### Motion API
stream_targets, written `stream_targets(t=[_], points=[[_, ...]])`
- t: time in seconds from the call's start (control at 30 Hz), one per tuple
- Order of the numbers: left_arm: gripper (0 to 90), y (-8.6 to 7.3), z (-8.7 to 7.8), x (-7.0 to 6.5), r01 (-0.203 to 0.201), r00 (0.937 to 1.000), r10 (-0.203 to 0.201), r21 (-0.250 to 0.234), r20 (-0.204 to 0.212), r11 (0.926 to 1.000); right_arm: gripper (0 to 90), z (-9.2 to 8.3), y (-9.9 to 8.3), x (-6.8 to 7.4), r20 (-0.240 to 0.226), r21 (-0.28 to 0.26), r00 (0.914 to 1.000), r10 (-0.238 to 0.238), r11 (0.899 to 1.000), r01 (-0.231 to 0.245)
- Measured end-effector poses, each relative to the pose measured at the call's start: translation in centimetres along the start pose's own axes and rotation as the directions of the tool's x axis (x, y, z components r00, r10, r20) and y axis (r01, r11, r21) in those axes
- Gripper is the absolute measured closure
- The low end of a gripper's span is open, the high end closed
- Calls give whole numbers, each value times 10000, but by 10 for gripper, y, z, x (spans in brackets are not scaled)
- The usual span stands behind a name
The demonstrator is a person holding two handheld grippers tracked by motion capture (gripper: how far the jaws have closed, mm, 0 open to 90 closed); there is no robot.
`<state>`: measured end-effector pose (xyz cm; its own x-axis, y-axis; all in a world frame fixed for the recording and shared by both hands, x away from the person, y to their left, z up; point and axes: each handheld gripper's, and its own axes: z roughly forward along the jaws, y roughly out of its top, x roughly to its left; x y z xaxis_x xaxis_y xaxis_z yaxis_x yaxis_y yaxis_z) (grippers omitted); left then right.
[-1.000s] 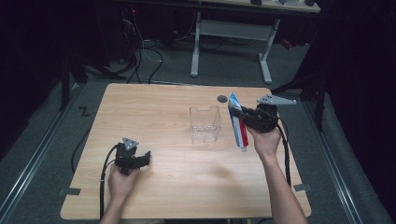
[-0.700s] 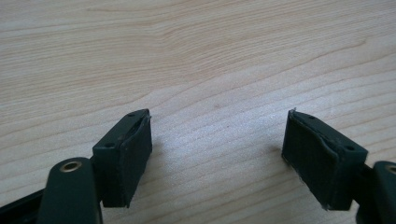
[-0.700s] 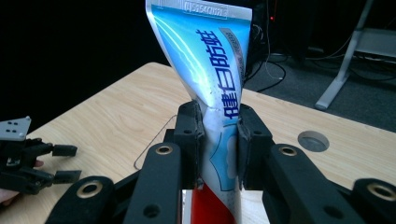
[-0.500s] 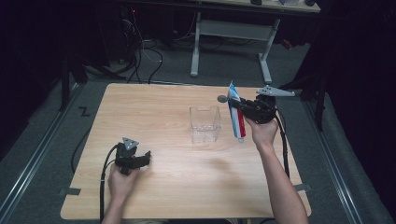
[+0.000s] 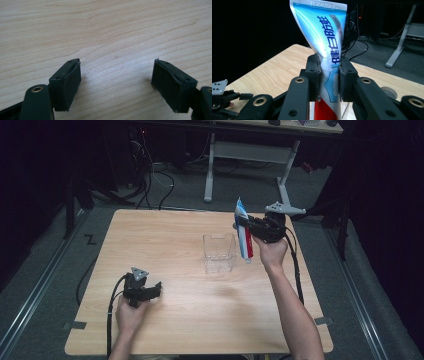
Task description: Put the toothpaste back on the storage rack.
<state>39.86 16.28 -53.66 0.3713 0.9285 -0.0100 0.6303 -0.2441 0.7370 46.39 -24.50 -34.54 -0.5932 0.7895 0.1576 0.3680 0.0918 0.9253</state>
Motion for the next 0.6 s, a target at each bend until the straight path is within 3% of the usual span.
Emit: stream_targets(t=[0.6], points=[[240, 0, 0, 0, 2, 10000, -2, -10, 0, 10000, 734, 44, 22, 20, -282, -145, 9987, -421, 9990, 417]])
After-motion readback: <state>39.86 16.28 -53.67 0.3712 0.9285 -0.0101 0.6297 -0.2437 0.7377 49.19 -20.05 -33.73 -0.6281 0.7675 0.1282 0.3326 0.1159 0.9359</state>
